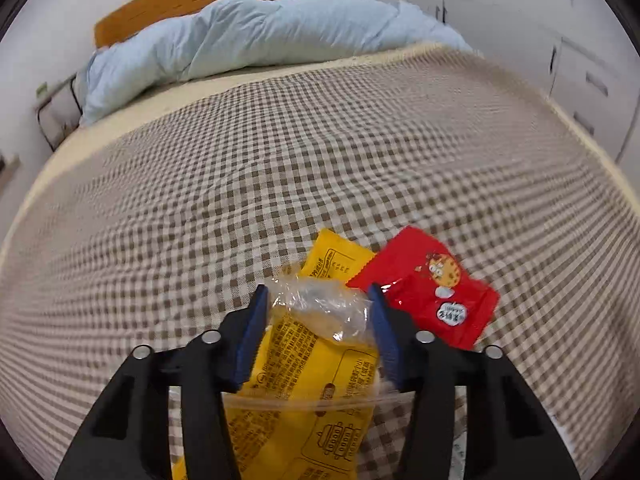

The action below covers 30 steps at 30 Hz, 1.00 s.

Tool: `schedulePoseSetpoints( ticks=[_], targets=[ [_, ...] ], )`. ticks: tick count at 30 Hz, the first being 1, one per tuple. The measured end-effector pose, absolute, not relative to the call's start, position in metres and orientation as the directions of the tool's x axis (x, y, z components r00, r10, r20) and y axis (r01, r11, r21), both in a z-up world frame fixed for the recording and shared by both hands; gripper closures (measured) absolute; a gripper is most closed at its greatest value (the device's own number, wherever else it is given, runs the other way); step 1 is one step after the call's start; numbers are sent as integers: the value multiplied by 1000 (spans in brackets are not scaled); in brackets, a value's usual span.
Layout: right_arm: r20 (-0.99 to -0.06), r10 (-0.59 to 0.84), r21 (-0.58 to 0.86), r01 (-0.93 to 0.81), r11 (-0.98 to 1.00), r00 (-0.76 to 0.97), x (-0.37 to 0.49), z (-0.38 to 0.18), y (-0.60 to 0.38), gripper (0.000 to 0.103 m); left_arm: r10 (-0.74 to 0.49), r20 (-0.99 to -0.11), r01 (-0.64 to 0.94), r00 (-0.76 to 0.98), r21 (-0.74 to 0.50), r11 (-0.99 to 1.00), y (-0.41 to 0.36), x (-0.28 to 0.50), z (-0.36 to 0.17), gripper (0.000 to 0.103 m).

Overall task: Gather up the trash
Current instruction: 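Grasp the clear plastic wrap on the yellow bag with the left tool while the right tool holds its bag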

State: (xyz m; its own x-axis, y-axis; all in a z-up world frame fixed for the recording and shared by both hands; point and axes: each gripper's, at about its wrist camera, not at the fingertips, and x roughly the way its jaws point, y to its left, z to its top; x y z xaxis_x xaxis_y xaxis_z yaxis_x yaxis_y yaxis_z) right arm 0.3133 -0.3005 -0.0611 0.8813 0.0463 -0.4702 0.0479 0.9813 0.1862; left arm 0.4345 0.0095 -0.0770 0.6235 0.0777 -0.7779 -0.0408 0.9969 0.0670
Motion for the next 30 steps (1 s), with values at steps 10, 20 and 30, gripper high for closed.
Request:
schedulePoseSetpoints(
  ticks=[10, 20, 30],
  targets=[
    [-452, 82, 185, 3, 983, 888, 301, -53, -292, 91, 20, -639, -4, 769, 26, 1000, 11, 389, -30, 66],
    [-435, 108, 182, -30, 983, 894, 279, -45, -292, 91, -16, -575, 27, 818, 10, 1000, 2, 333, 7, 66],
    [-409, 156, 144, -104, 984, 899, 244, -35, -284, 91, -15, -555, 7, 832, -17, 1000, 2, 269, 25, 66]
  ],
)
